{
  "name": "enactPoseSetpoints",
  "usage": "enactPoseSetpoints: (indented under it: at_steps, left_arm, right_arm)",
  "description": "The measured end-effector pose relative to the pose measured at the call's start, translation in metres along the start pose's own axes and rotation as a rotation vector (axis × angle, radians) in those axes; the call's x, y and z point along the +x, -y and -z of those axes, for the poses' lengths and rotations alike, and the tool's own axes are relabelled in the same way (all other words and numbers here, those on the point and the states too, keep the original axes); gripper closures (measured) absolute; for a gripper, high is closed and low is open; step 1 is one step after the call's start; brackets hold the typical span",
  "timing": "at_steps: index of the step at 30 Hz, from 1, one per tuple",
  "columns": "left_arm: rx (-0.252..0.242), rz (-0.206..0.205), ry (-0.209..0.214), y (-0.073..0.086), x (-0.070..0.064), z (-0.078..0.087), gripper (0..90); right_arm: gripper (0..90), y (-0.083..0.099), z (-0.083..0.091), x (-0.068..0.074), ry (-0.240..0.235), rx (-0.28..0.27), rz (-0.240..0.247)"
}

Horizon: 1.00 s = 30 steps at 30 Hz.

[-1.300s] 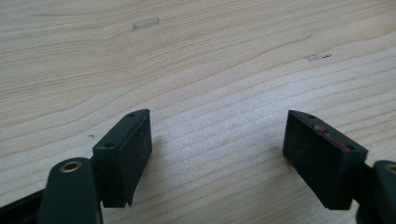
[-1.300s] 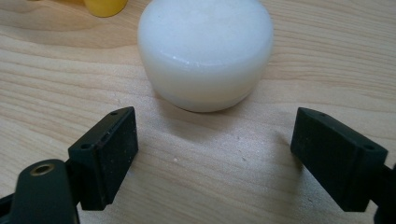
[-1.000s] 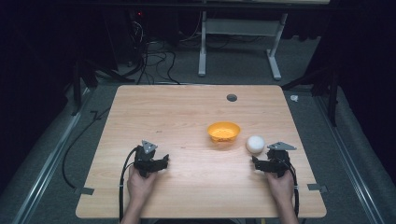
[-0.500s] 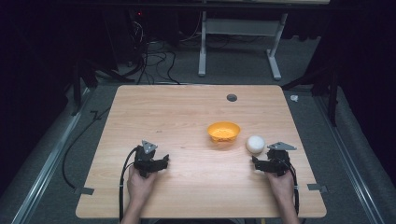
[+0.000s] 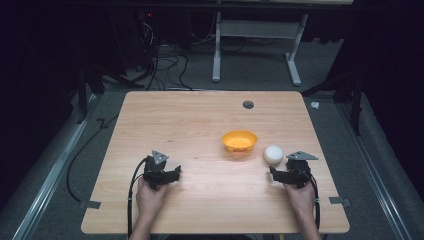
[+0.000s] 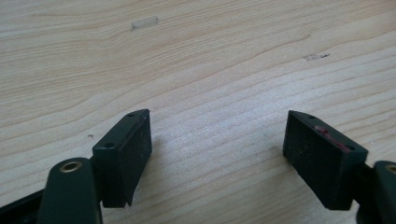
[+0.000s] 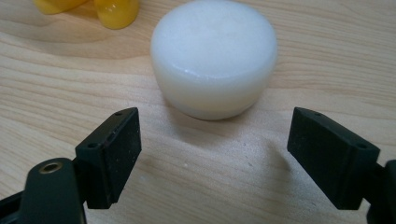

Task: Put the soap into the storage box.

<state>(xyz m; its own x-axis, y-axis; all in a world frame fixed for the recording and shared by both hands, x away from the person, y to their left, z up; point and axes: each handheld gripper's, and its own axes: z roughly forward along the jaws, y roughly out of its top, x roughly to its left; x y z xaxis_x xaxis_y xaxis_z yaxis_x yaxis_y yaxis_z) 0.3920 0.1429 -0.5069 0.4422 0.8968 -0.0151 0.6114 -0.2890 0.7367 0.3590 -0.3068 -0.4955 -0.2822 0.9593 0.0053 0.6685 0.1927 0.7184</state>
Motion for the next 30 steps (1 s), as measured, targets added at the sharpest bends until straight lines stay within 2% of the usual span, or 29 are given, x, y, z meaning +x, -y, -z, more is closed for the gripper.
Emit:
enactPoseSetpoints:
  at_steps: [11, 18, 21, 30]
  left_arm:
    - [0.003, -0.001, 0.001, 0.000, 0.000, 0.000, 24.2]
    - [0.003, -0.001, 0.002, 0.000, 0.000, 0.000, 24.2]
    - [0.003, -0.001, 0.001, 0.000, 0.000, 0.000, 24.2]
    - [0.002, -0.001, 0.001, 0.000, 0.000, 0.000, 24.2]
  right_arm:
    - [17.3, -0.010, 0.005, 0.005, -0.006, -0.029, 0.009]
    - [14.6, -0.022, 0.002, 0.008, -0.018, -0.039, 0.012]
    - [14.7, -0.026, 0.000, 0.012, 0.005, -0.032, 0.037]
    - [14.6, -0.034, -0.012, 0.008, 0.007, -0.019, 0.005]
